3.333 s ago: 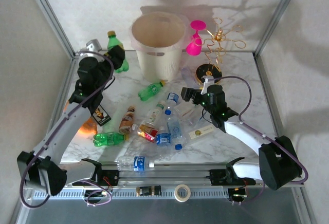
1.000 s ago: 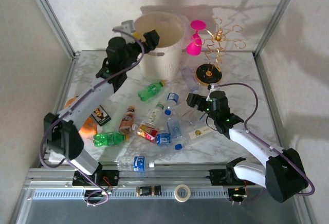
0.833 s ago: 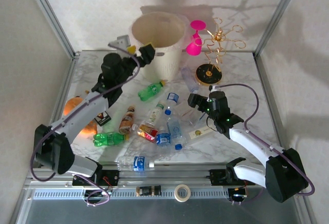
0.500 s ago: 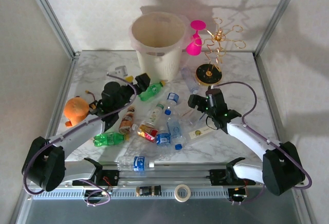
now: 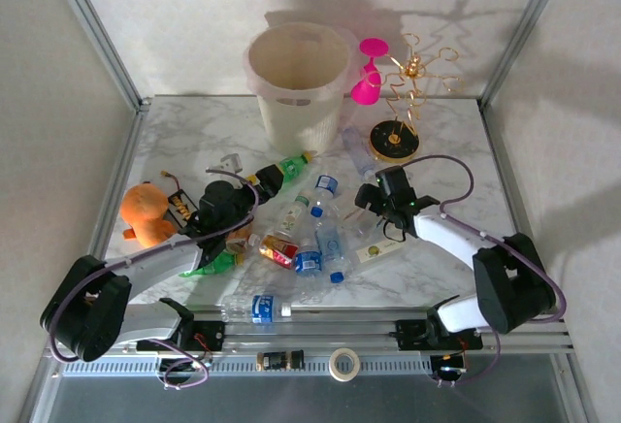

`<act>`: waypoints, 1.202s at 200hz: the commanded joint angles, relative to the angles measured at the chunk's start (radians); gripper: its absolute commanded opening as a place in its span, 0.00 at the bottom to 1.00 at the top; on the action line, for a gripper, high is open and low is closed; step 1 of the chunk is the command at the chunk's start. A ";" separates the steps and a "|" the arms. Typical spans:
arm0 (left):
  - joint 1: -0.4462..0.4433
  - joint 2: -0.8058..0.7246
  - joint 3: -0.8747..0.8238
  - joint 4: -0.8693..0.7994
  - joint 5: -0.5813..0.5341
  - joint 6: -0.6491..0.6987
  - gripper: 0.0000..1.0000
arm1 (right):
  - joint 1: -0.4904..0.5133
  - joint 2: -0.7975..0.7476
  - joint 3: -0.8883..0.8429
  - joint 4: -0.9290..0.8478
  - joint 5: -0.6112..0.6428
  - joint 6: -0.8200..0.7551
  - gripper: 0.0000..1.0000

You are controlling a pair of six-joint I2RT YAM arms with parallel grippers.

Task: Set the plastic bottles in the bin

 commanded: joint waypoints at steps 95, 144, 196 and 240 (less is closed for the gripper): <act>-0.010 0.031 0.002 0.044 -0.039 -0.014 1.00 | -0.046 0.120 -0.032 0.171 -0.053 0.124 0.85; -0.016 0.053 0.019 0.051 -0.038 -0.017 1.00 | -0.046 0.068 -0.055 0.168 -0.031 0.111 0.84; -0.024 0.062 0.020 0.055 -0.041 -0.020 1.00 | -0.046 -0.005 -0.061 0.131 0.006 0.085 0.86; -0.029 0.063 0.024 0.047 -0.041 -0.022 1.00 | -0.046 0.038 -0.069 0.157 -0.029 0.096 0.86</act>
